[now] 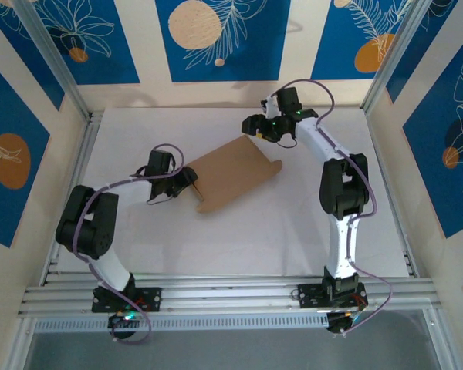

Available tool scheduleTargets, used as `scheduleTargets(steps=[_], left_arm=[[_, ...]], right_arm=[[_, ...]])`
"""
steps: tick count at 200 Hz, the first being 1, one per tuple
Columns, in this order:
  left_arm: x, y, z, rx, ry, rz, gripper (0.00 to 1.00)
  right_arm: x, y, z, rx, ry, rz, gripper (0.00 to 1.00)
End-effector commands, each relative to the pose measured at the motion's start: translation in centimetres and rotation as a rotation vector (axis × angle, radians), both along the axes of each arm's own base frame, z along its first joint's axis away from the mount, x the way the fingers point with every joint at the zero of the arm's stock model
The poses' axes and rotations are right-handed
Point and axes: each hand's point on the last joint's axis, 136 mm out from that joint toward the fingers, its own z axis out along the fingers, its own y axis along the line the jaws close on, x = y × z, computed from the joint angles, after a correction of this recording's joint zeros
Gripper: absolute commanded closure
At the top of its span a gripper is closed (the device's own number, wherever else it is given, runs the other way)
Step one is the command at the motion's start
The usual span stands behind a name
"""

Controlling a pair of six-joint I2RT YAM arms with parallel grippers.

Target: Fold the paper box

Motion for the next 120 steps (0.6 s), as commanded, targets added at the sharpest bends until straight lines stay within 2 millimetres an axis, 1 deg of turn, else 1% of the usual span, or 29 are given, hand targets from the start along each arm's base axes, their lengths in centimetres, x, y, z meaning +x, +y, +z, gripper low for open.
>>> scheduleTargets(steps=[1,21,28,44,55,79,89,105,120], left_arm=[[-0.6,0.7,-1.7,0.052,0.05,-0.004,0.49],[-0.5,1.1,-2.5,0.117,0.074,-0.042,0.54],[-0.8,1.4,-3.0,0.144,0.099,-0.056,0.56],[-1.2,1.9,-3.8,0.183,0.126,-0.065,0.61],[-1.5,2.4,-4.2,0.212,0.135,-0.065,0.64],[-1.7,3.2,-4.6,0.252,0.14,-0.082,0.71],[-1.5,3.2,-4.5,0.259,0.122,-0.104,0.78],[-1.2,3.3,-4.3,0.28,0.094,-0.147,0.85],[-1.2,3.5,-4.4,0.28,0.09,-0.18,0.88]], right_arm=[[-0.6,-1.0,-5.4,-0.132,0.102,0.023,0.26],[-0.9,-2.1,-7.5,-0.126,0.159,0.004,0.26],[-1.1,-2.4,-8.0,-0.115,0.171,-0.003,0.26],[-1.8,-3.3,-9.3,-0.092,0.216,-0.015,0.26],[-2.5,-3.5,-10.0,-0.075,0.244,-0.007,0.25],[-4.4,-2.7,-10.8,0.017,0.312,0.043,0.25],[-5.1,-2.4,-10.8,0.072,0.34,0.06,0.24],[-6.0,-3.1,-11.2,0.096,0.375,0.05,0.22],[-6.8,-3.9,-11.6,0.096,0.393,0.038,0.21]])
